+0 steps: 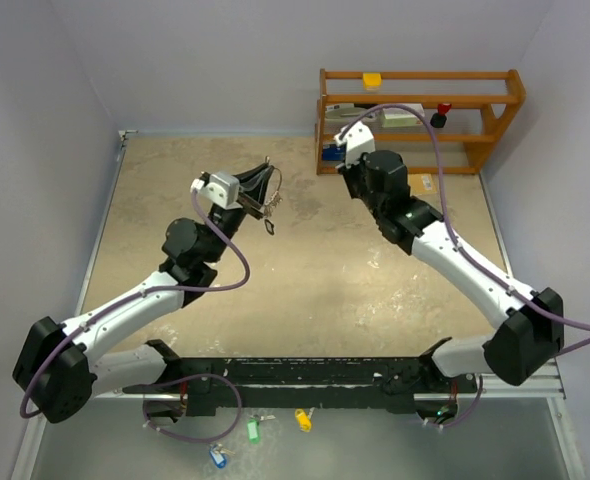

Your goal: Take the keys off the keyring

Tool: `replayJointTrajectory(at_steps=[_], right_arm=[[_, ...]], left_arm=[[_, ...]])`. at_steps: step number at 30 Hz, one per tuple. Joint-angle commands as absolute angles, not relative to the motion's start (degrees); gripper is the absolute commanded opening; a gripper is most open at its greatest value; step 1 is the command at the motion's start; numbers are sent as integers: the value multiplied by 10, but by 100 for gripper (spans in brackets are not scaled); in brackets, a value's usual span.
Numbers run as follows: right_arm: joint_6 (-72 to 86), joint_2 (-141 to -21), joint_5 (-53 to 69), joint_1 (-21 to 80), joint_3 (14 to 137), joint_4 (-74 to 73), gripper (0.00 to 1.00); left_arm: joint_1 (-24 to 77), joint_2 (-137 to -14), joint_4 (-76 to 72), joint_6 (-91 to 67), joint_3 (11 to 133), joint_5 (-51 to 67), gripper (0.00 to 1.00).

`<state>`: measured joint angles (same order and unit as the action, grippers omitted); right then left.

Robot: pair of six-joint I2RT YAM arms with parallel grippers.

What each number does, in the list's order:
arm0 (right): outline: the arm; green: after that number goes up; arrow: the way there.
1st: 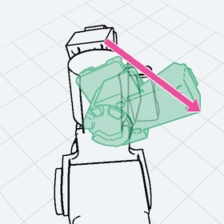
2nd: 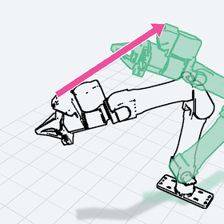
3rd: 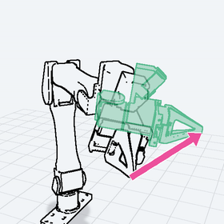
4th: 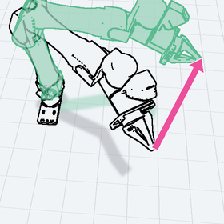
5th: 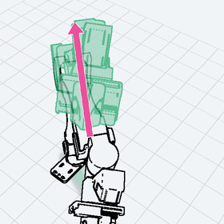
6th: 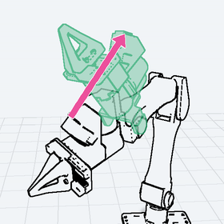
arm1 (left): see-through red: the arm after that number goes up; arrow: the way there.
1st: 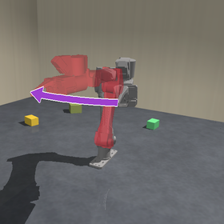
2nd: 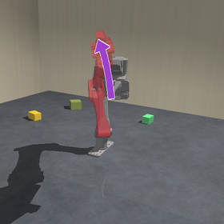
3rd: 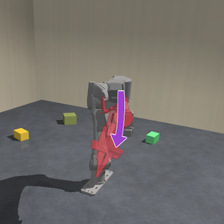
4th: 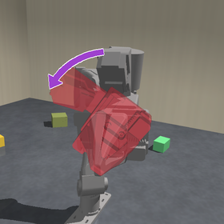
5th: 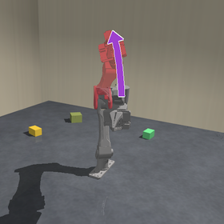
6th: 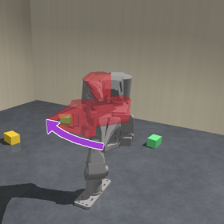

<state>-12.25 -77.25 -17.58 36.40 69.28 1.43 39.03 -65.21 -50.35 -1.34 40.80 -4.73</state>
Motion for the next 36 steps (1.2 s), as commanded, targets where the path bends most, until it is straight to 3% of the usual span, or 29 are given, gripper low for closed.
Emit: replayJointTrajectory(at_steps=[1,17,22,26,36], right_arm=[[-9,-800,-92,328,653,-19,0],[58,-930,-39,329,563,-1,0],[62,-951,-29,329,557,4,33],[59,-950,-31,329,561,3,48],[41,-843,-18,330,561,51,50]], left_arm=[[389,-619,-523,-30,402,-35,0],[389,-620,-516,-46,407,-26,0],[389,-622,-511,-44,411,-31,0],[389,-625,-507,-41,415,-35,0],[389,-634,-511,-49,426,-17,0]])
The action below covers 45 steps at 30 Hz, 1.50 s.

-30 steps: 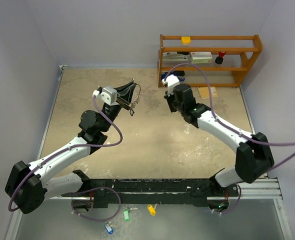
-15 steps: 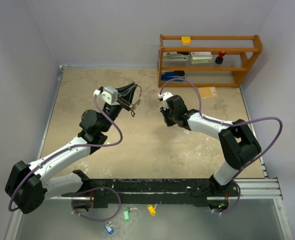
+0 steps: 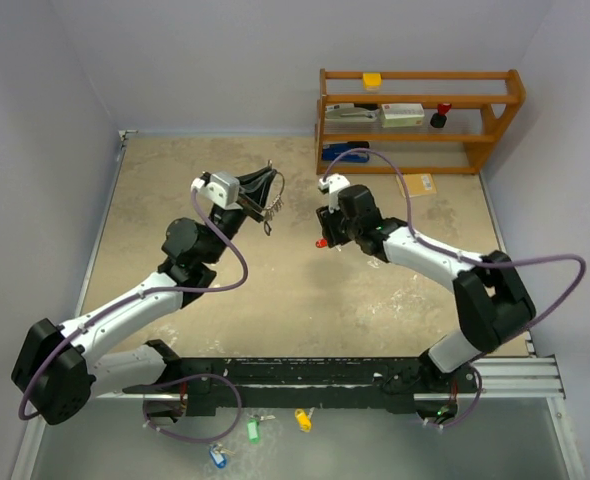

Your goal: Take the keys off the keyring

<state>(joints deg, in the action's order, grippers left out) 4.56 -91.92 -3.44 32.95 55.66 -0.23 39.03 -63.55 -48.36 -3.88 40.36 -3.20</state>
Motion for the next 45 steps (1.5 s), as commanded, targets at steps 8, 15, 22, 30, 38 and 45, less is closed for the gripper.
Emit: replayJointTrajectory(at_steps=[8,15,22,30,38,45], right_arm=[[68,-711,137,330,525,170,53],[52,-668,209,372,453,246,50],[18,-660,145,442,409,313,49],[1,-657,78,459,388,381,50],[-2,-679,73,469,396,424,51],[-7,-702,73,481,415,443,51]], left_arm=[[389,-637,-548,-77,432,7,0],[389,-653,-582,-95,449,12,0],[389,-662,-632,-123,447,-21,0],[389,-660,-661,-149,436,-38,0],[389,-668,-670,-154,437,-44,0],[389,-677,-682,-165,434,-44,0]])
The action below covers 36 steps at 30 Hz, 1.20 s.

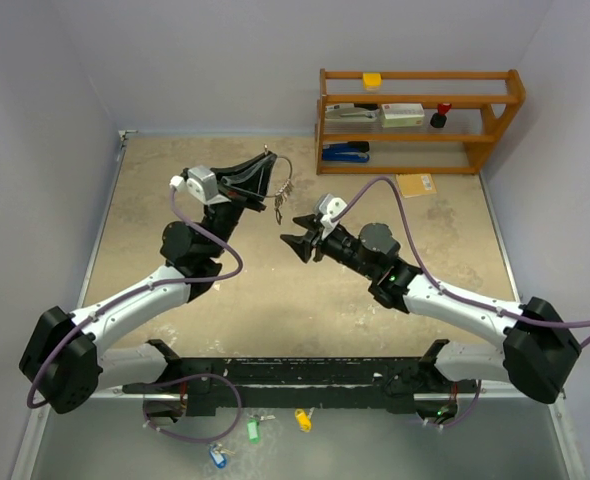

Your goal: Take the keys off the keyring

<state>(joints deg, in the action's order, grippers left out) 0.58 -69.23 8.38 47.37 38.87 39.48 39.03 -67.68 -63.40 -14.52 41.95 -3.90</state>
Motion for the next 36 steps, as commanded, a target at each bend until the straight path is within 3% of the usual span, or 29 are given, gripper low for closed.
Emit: replayJointTrajectory(at_steps=[1,19,25,28,33,36], right_arm=[[-9,-707,72,483,419,447,51],[-38,-778,32,494,474,499,48],[-43,-779,23,495,479,490,23],[-47,-774,19,495,479,476,1],[-57,-760,11,496,478,445,0],[-76,-743,-13,497,479,411,0]], left_arm=[[389,-678,-686,-166,432,-45,0],[389,-677,-698,-180,419,-43,0],[389,-675,-694,-170,419,-48,0],[389,-677,-695,-164,419,-52,0],[389,-680,-694,-150,422,-69,0],[389,-674,-668,-136,425,-99,11]])
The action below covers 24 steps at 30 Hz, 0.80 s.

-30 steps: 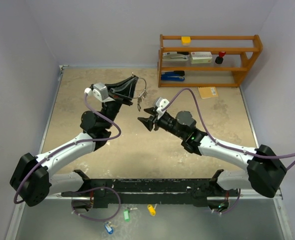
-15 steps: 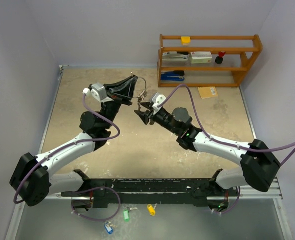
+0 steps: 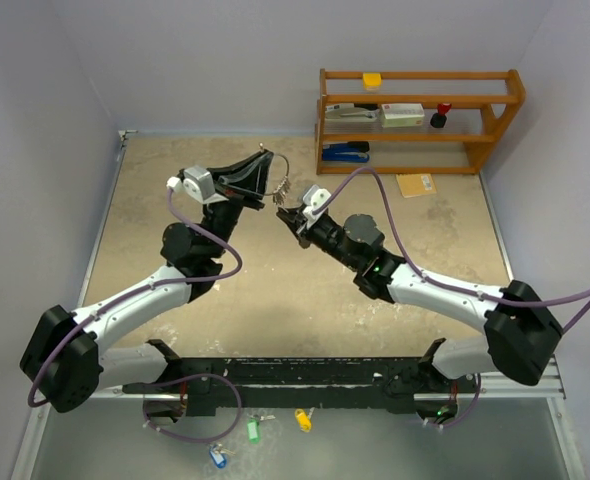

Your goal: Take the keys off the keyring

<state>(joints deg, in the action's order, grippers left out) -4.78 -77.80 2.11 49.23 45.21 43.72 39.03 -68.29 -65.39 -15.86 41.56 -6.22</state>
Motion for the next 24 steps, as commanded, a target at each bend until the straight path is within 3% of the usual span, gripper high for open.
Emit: replayJointTrajectory(at_steps=[1,4,8,17,24], right_arm=[[-86,-737,-22,498,483,391,0],[-111,-714,-53,498,499,327,0],[-154,-697,-93,500,529,256,0],[-228,-696,-125,505,603,151,0],[-259,-715,-131,520,702,33,0]], left_arm=[[389,-668,-653,-123,426,-107,19],[389,-655,-612,-93,425,-128,35],[389,-639,-587,-73,416,-158,42],[389,-647,-571,-71,411,-95,41],[389,-672,-598,-65,392,-8,48]])
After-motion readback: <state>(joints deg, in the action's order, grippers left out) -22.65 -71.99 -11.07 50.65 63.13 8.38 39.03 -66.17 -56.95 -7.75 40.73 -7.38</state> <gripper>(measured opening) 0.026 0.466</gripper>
